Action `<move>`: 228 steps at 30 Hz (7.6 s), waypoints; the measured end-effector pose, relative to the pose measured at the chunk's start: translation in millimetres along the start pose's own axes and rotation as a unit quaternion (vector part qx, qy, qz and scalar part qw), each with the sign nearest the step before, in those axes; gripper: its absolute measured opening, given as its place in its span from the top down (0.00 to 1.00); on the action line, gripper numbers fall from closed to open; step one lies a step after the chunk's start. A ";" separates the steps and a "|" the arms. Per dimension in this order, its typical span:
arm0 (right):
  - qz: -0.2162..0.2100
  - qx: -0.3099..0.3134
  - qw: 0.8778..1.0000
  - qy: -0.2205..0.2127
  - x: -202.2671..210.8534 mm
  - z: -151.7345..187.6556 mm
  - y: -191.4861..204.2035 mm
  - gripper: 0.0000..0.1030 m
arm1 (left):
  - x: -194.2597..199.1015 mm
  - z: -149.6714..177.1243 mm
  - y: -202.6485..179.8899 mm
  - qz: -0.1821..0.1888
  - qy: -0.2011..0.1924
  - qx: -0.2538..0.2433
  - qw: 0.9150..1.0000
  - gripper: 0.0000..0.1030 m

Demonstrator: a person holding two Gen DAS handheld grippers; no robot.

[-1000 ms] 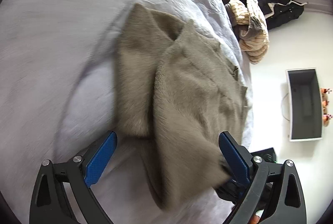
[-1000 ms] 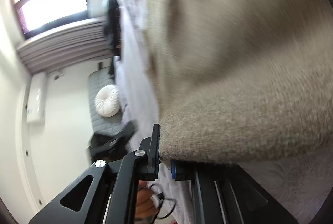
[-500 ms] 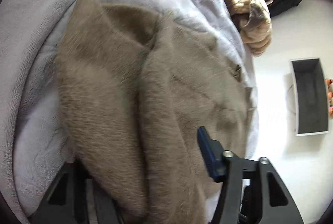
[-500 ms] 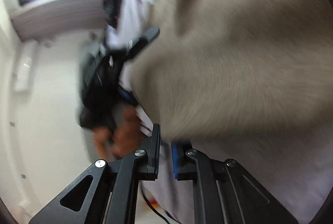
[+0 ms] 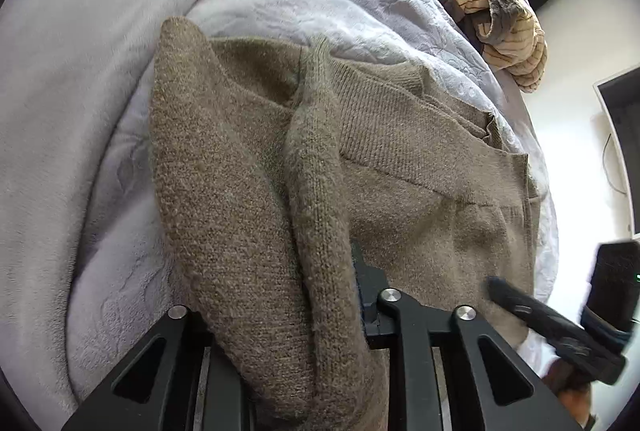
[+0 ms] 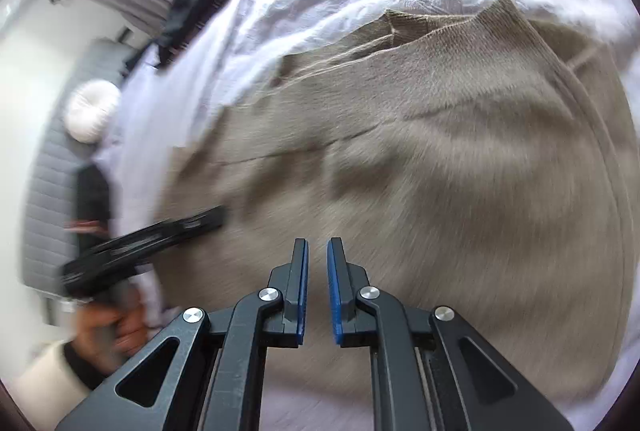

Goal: Fold small clothes

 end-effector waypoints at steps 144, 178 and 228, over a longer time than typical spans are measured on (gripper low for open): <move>-0.028 -0.099 0.995 0.007 142.7 47.7 -168.8 0.18 | 41.5 157.6 -217.0 -0.214 0.058 -0.117 0.968 0.00; -0.013 -0.128 0.991 0.035 115.9 26.6 -180.8 0.18 | -16.9 95.2 -159.0 -0.206 0.070 -0.101 0.971 0.00; -0.216 -0.127 0.964 0.085 13.0 -57.2 -176.0 0.60 | -133.6 -25.6 -187.3 0.018 0.069 -0.085 0.994 0.21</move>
Point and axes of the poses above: each gripper's, at about its wrist camera, not at the fingertips, and x roughly against the way its jaws point, y to its left, z to its underside, the point moved 7 cm from there along -x, roughly the way its jaws point, and after that the axes turned 3 degrees about -z, right-handed, at the moved point
